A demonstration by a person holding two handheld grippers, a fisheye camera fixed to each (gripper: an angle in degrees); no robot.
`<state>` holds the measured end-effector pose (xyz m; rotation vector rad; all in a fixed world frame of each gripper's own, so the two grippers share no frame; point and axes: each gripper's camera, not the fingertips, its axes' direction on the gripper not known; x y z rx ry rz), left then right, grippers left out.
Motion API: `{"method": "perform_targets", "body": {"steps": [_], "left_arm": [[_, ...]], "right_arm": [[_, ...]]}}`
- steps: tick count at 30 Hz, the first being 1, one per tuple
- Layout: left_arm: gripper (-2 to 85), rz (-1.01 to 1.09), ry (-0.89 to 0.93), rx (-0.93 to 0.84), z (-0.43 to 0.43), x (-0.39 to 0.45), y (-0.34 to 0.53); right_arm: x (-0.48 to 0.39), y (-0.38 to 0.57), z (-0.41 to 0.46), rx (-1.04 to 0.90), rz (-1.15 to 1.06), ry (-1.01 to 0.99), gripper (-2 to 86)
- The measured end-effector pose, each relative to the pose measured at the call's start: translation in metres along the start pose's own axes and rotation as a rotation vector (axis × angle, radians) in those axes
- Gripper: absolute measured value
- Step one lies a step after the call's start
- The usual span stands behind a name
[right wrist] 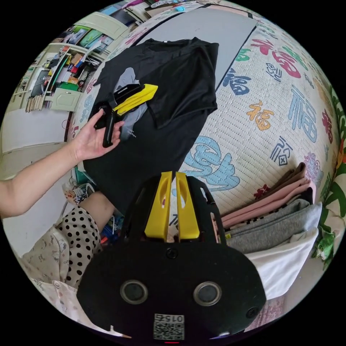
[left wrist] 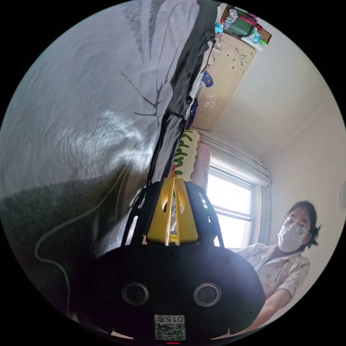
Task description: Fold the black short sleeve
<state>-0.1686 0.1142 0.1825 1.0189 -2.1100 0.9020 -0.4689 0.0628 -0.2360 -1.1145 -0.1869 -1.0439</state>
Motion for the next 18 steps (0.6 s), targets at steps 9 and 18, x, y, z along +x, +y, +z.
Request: {"method": "perform_targets", "body": {"steps": [9,18], "left_arm": [[-1.0,-0.003,0.006,0.001,0.007,0.018,0.024],[-0.9,-0.007,0.009,0.001,0.017,0.008,0.043]], "right_arm": [[-0.061,0.044,0.051,-0.302,0.052,0.162,0.2],[-0.152,0.038,0.015,-0.187,0.057,0.17,-0.5]]}}
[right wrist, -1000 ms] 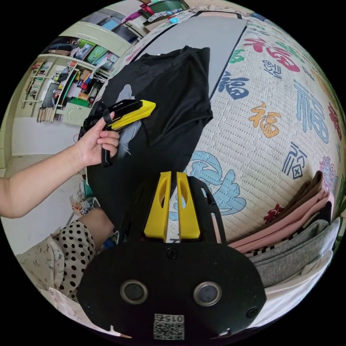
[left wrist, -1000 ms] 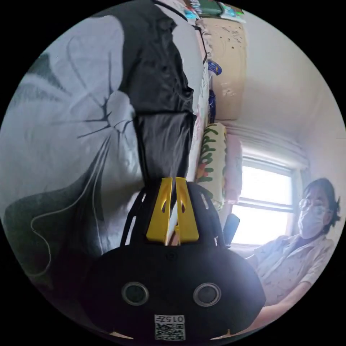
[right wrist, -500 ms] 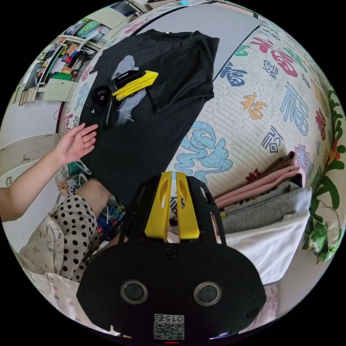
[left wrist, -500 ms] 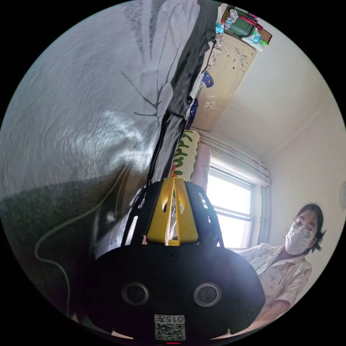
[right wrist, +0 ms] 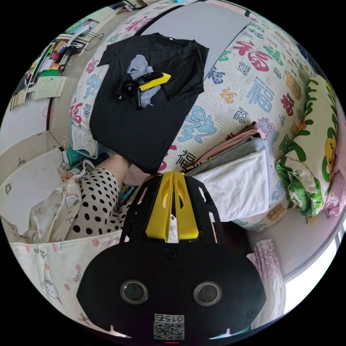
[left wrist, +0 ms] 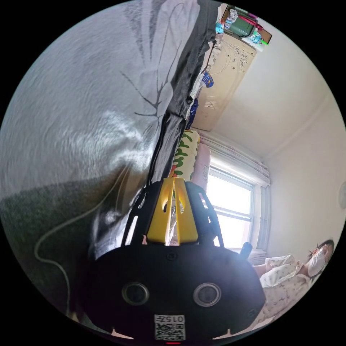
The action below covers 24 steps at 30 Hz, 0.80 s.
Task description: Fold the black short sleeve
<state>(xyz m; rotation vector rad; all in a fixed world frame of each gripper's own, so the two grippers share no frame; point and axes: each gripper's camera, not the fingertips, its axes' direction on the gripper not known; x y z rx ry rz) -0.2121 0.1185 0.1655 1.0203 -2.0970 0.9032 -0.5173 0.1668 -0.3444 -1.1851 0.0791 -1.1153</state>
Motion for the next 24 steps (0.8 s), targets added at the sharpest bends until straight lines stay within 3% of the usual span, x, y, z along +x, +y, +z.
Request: {"method": "perform_targets", "body": {"steps": [4,9,17,24], "left_arm": [[-1.0,-0.002,0.001,0.0,0.003,-0.012,0.007],[-1.0,-0.004,0.003,0.001,0.006,-0.031,0.012],[-1.0,-0.006,0.005,0.002,0.006,-0.07,0.017],[-1.0,-0.008,0.006,0.003,0.001,-0.105,0.016]], "right_arm": [[-0.047,-0.011,-0.006,0.043,-0.048,0.147,-0.6],[-0.09,-0.015,0.008,0.083,-0.065,0.099,-0.6],[-0.156,-0.005,0.09,-0.051,-0.22,0.229,-0.6],[-0.167,0.004,0.12,-0.064,-0.187,0.259,-0.7]]}}
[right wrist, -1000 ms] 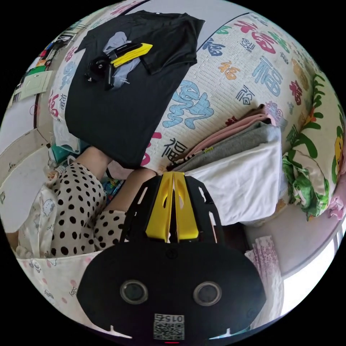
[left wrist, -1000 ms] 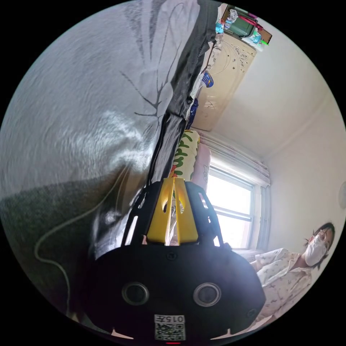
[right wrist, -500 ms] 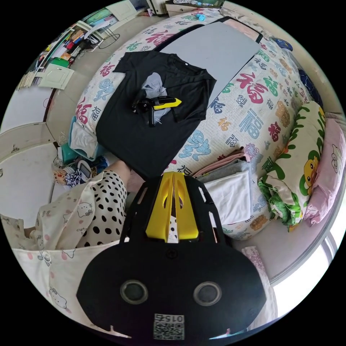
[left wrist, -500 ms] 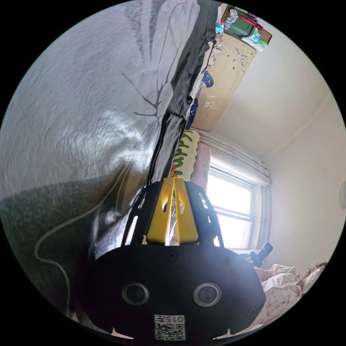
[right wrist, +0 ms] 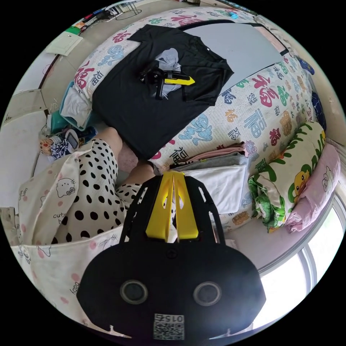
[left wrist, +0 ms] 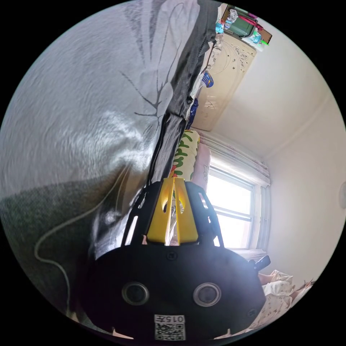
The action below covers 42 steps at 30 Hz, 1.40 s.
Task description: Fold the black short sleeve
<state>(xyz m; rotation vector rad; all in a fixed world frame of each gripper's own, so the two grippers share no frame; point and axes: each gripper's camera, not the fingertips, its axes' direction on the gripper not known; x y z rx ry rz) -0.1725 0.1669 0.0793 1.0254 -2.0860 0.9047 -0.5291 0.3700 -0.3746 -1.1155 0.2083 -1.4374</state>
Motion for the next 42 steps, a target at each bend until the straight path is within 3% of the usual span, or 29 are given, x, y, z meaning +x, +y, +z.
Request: {"method": "perform_targets", "body": {"steps": [23,42], "left_arm": [[-0.9,-0.003,0.001,0.004,-0.052,-0.113,-0.031],[-0.9,-0.003,0.0,0.009,-0.118,-0.158,-0.066]], "right_arm": [[-0.049,0.028,0.054,-0.067,0.068,-0.057,-0.7],[-0.02,0.093,0.041,-0.08,0.155,-0.115,-0.7]]}}
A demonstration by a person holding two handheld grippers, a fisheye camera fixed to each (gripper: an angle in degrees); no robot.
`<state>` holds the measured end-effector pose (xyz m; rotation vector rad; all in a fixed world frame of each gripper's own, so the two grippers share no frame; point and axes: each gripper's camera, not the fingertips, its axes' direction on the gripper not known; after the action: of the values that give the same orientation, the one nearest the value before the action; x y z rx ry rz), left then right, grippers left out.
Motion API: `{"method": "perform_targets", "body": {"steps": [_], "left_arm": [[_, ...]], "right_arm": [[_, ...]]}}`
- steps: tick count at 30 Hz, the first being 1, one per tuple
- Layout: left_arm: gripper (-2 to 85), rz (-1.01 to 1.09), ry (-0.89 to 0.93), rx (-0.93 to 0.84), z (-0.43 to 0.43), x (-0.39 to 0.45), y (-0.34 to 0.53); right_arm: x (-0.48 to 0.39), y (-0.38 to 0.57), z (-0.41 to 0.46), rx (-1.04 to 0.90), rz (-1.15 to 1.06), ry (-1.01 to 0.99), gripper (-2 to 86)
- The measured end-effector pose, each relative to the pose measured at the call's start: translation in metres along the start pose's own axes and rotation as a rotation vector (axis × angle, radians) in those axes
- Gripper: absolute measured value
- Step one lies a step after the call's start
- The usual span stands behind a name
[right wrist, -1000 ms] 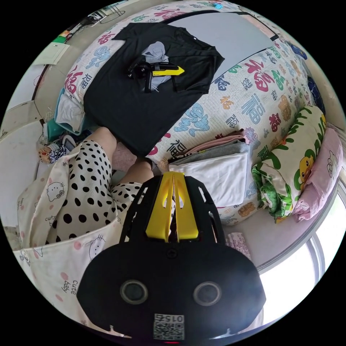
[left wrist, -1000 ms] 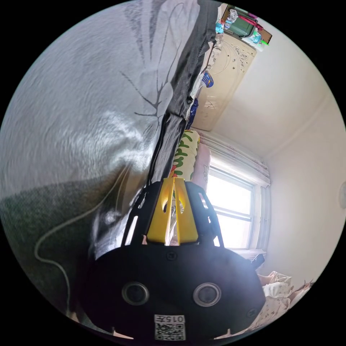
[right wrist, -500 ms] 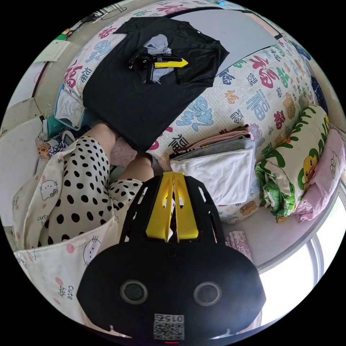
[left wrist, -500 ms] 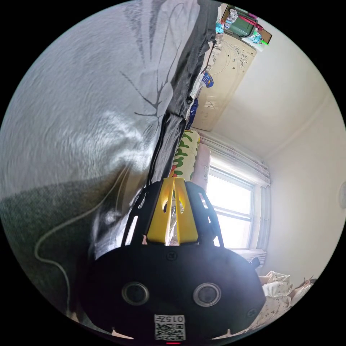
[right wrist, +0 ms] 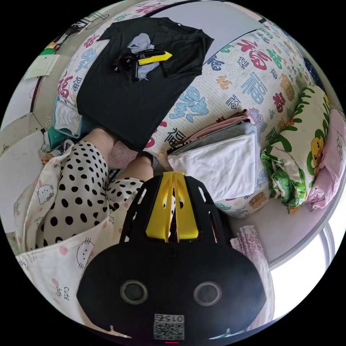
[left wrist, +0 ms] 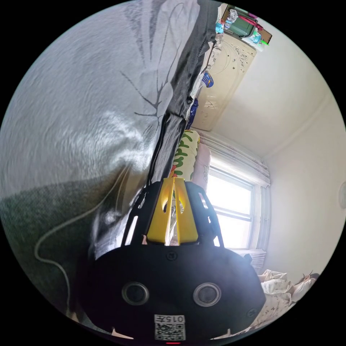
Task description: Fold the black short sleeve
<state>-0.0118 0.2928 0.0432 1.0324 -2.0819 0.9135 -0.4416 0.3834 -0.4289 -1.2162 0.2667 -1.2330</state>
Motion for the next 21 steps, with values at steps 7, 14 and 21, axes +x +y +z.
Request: {"method": "perform_targets", "body": {"steps": [7,14,21], "left_arm": [[-0.9,0.0,-0.001,0.002,-0.026,-0.003,-0.011],[-0.9,0.001,-0.002,0.004,-0.049,0.002,-0.02],[-0.9,0.001,-0.002,0.005,-0.068,0.014,-0.025]], "right_arm": [[0.023,0.029,-0.007,-0.019,0.037,-0.036,-0.7],[0.049,0.057,-0.022,-0.031,0.069,-0.061,-0.7],[0.072,0.077,-0.037,-0.041,0.072,-0.074,-0.7]]}}
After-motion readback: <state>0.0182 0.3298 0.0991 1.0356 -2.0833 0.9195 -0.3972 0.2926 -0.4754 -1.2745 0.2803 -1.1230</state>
